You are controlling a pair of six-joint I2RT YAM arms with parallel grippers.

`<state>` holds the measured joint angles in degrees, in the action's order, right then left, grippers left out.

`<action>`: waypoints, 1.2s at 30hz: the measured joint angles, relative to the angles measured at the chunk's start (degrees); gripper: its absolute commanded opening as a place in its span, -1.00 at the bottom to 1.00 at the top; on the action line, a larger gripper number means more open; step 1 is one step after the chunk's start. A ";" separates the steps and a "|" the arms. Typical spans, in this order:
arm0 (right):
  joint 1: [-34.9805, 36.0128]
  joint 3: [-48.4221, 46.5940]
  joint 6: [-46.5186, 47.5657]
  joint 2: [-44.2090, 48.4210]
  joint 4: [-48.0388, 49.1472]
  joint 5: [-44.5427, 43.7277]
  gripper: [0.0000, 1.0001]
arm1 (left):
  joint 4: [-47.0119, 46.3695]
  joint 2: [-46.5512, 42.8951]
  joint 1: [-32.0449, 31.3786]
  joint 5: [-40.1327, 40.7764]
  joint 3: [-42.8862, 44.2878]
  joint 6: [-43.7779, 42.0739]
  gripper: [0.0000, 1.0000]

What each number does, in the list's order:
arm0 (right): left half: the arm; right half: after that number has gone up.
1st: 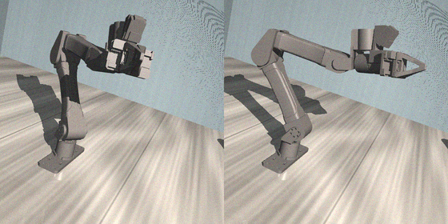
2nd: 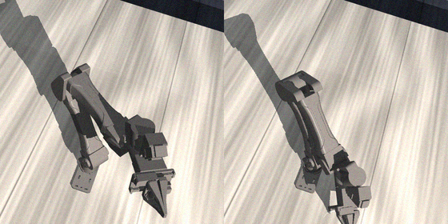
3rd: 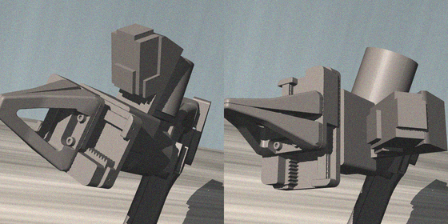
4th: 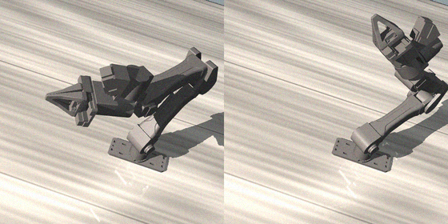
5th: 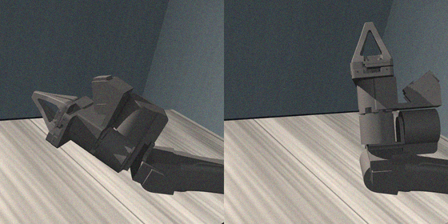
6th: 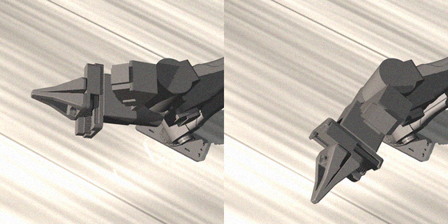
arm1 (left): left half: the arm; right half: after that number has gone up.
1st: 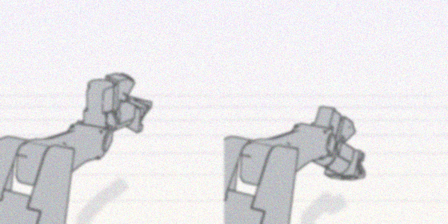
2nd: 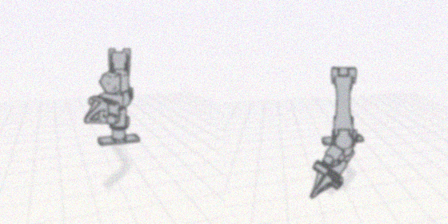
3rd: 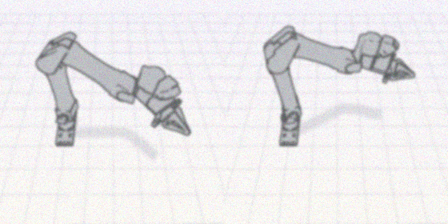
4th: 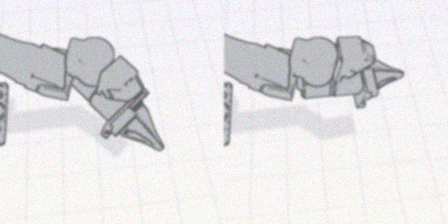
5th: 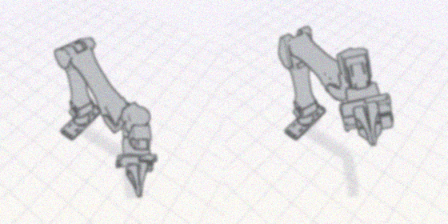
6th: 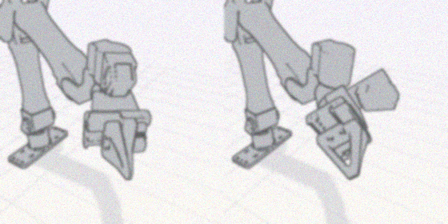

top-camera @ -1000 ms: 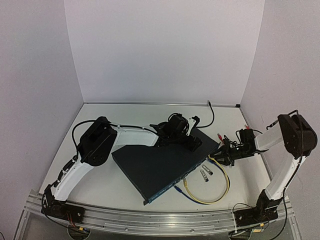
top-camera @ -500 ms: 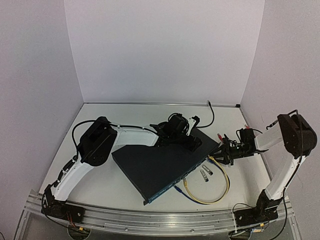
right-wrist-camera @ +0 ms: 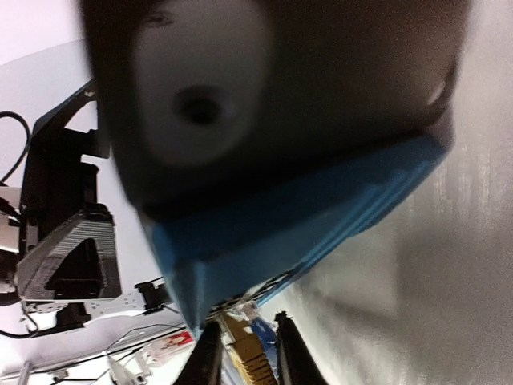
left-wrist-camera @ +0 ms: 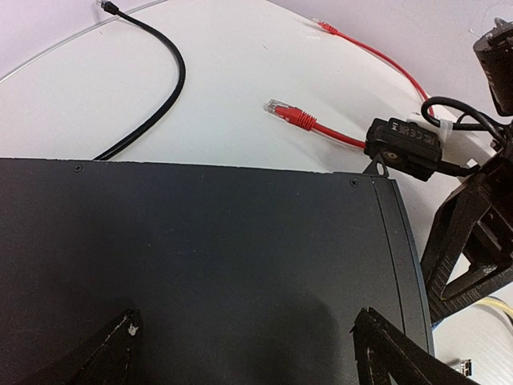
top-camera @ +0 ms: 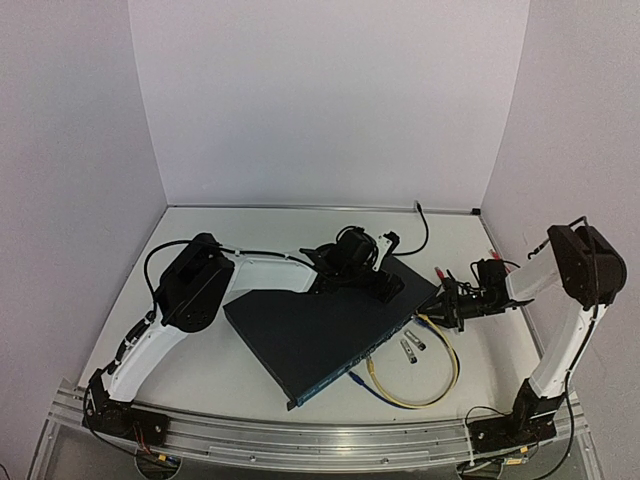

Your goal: Pull the plug from the switch port

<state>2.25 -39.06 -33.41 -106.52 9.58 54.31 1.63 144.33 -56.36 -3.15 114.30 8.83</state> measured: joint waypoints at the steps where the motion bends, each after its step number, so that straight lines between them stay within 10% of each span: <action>1: -0.01 -0.09 -0.28 -0.07 0.24 0.40 -0.88 | 0.00 0.00 0.00 0.00 0.00 0.02 0.82; 36: -0.83 15.03 -5.98 1.22 23.59 1.07 -1.00 | 0.57 1.79 1.72 -0.23 3.12 7.76 0.82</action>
<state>1.42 -24.03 -39.38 -105.31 33.17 55.38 2.20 146.12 -54.64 -3.37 117.42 16.59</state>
